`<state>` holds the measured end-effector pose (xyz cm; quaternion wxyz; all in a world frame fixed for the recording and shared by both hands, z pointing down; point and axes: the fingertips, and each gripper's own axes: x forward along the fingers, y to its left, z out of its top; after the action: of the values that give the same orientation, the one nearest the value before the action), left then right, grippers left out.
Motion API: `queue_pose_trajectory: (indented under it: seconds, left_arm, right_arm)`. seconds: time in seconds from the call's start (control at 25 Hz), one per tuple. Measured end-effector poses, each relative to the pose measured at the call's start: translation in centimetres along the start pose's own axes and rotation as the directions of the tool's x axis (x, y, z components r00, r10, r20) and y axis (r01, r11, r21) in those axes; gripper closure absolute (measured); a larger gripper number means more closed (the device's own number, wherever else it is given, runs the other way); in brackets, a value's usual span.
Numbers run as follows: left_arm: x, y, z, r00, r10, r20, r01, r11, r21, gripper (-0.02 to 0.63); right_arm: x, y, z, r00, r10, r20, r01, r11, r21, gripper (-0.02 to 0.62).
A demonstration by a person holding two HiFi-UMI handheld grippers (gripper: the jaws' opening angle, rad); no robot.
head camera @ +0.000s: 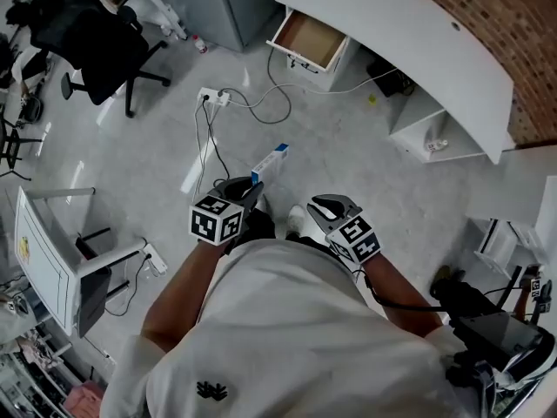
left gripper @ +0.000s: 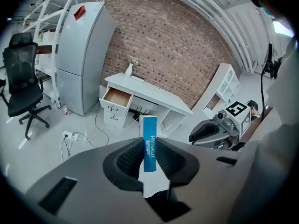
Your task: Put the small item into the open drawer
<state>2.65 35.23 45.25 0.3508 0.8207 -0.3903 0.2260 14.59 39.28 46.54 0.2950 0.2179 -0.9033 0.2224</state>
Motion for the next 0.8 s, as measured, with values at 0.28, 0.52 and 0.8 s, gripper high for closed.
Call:
queue_pose_trajectory:
  seconds: [0.28,0.52,0.8]
  left_arm:
    - [4.9,7.4,4.9,1.000,-0.022,-0.021,0.022,1.000,0.004,0.520]
    - [9.6,14.8,12.4,0.997,-0.050,-0.056,0.052,0.998,0.047,0.522]
    - [15.0,24.4,21.4,0.994,-0.064,-0.089,0.073,0.992,0.104,0.522]
  right_arm:
    - [4.2,-6.4,4.6,0.998,-0.065,0.022,0.064,0.996,0.059,0.529]
    - [7.5,-12.6,11.0,0.989,-0.147,0.007,0.145,0.983,0.116,0.543]
    - [14.0,-20.4,19.0,0.973,-0.230,0.021,0.223,0.959,0.175,0.546]
